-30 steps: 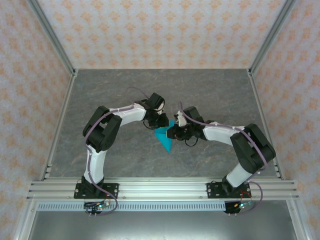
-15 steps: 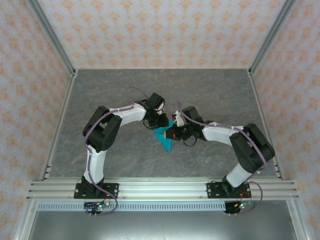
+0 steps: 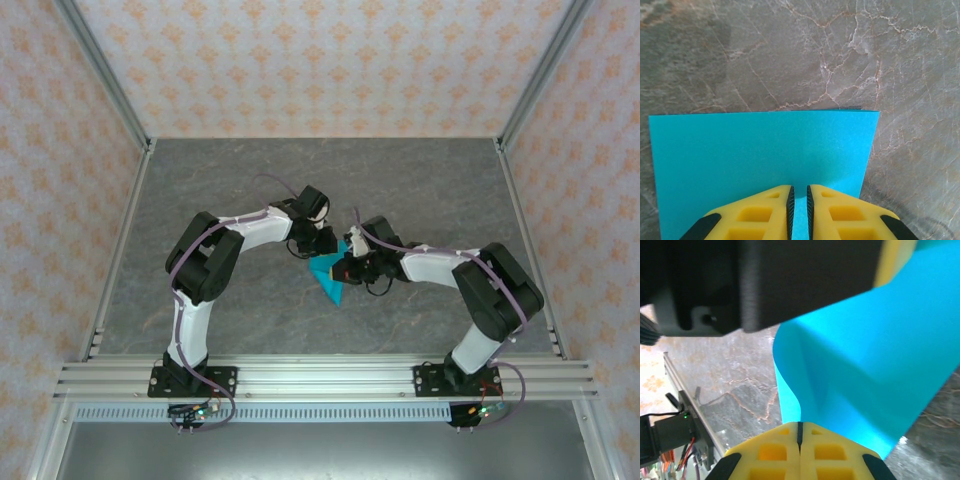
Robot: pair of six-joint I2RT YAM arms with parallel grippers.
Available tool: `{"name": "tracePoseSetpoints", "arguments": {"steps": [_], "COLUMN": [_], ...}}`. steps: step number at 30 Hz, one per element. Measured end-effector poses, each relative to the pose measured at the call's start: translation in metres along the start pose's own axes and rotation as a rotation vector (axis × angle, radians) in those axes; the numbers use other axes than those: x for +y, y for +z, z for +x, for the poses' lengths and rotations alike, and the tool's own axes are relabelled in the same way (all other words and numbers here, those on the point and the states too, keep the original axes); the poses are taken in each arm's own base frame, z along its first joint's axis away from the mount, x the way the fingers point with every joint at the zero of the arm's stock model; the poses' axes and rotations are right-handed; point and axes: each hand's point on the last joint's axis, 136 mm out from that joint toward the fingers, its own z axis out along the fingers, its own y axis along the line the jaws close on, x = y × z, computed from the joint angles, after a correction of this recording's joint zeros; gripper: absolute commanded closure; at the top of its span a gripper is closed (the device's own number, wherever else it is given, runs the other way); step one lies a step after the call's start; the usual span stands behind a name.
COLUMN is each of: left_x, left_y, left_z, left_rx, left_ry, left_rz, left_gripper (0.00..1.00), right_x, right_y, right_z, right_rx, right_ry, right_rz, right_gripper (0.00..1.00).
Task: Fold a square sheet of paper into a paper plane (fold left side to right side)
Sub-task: Third fold the triangle at the center of the table.
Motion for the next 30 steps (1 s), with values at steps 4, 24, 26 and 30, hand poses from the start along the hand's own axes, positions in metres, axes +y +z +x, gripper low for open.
{"name": "tracePoseSetpoints", "arguments": {"steps": [4, 24, 26, 30], "left_x": [0.000, 0.000, 0.000, 0.000], "left_y": [0.000, 0.000, 0.000, 0.000], "left_z": [0.000, 0.000, 0.000, 0.000], "left_rx": [0.000, 0.000, 0.000, 0.000], "left_ry": [0.000, 0.000, 0.000, 0.000], "left_rz": [0.000, 0.000, 0.000, 0.000], "left_gripper": [0.82, 0.82, 0.82, 0.82], "right_x": [-0.007, -0.028, -0.030, -0.031], "right_y": [-0.001, 0.002, 0.002, 0.003], "right_z": [-0.002, -0.007, -0.007, -0.008], "right_rx": [-0.006, -0.023, -0.025, -0.027], "right_ry": [0.005, 0.019, 0.019, 0.021], "right_rz": [0.046, 0.156, 0.162, 0.171], "right_gripper": [0.97, 0.97, 0.97, 0.97]}}
